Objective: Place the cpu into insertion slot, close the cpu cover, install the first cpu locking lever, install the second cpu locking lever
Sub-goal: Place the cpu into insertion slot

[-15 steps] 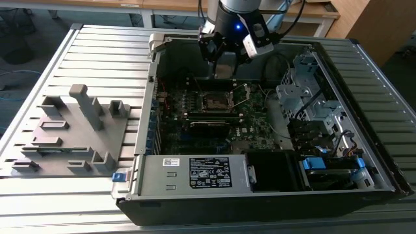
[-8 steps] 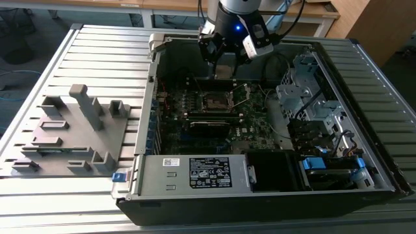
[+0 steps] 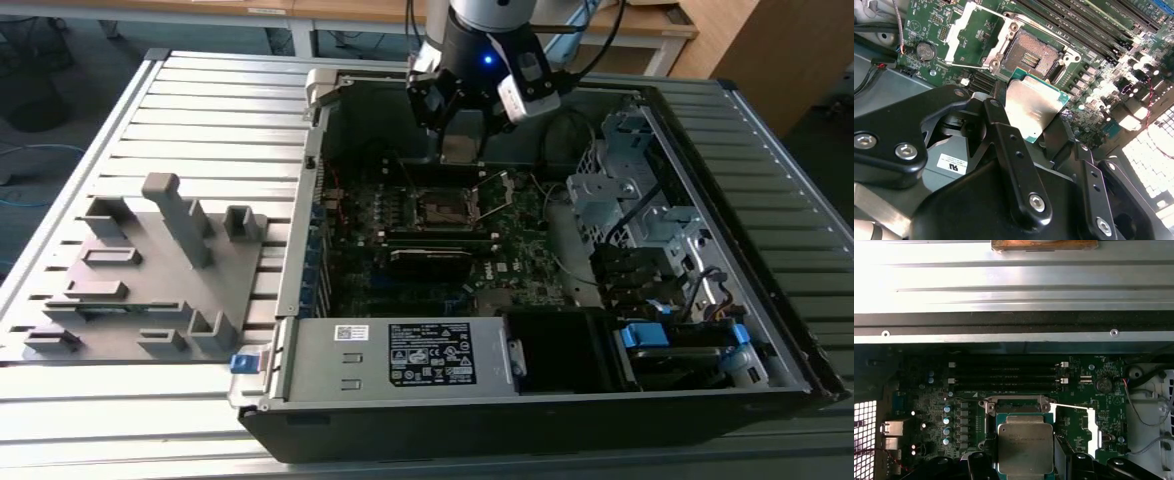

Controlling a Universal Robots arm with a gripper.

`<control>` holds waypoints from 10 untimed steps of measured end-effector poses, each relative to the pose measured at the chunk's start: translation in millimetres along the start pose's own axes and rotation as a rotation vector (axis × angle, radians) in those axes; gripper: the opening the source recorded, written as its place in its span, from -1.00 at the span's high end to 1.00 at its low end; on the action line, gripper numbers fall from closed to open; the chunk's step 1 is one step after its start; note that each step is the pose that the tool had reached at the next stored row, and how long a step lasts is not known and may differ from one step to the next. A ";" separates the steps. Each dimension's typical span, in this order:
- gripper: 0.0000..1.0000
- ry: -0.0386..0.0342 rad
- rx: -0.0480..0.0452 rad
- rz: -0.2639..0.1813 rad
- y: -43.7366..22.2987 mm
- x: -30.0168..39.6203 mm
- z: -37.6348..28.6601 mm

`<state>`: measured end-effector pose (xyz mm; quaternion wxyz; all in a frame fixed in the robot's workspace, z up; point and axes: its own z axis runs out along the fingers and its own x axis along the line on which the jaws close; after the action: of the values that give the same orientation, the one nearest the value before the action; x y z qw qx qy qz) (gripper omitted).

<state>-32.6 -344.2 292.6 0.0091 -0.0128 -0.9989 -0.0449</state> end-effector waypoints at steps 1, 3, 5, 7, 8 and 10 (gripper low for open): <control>-0.08 0.0000 0.0000 0.000 0.0 0.0 0.1; -0.08 -0.0001 -0.0001 0.000 0.0 0.0 0.5; -0.08 -0.0001 -0.0001 0.000 -0.1 0.0 1.1; -0.08 -0.0001 -0.0001 0.000 -0.2 0.0 1.7; -0.08 0.0000 0.0001 0.000 -0.2 0.0 1.9; -0.08 0.0000 0.0001 0.000 -0.2 0.0 2.3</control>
<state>-32.6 -344.2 290.3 0.0091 -0.0128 -0.9989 -0.0448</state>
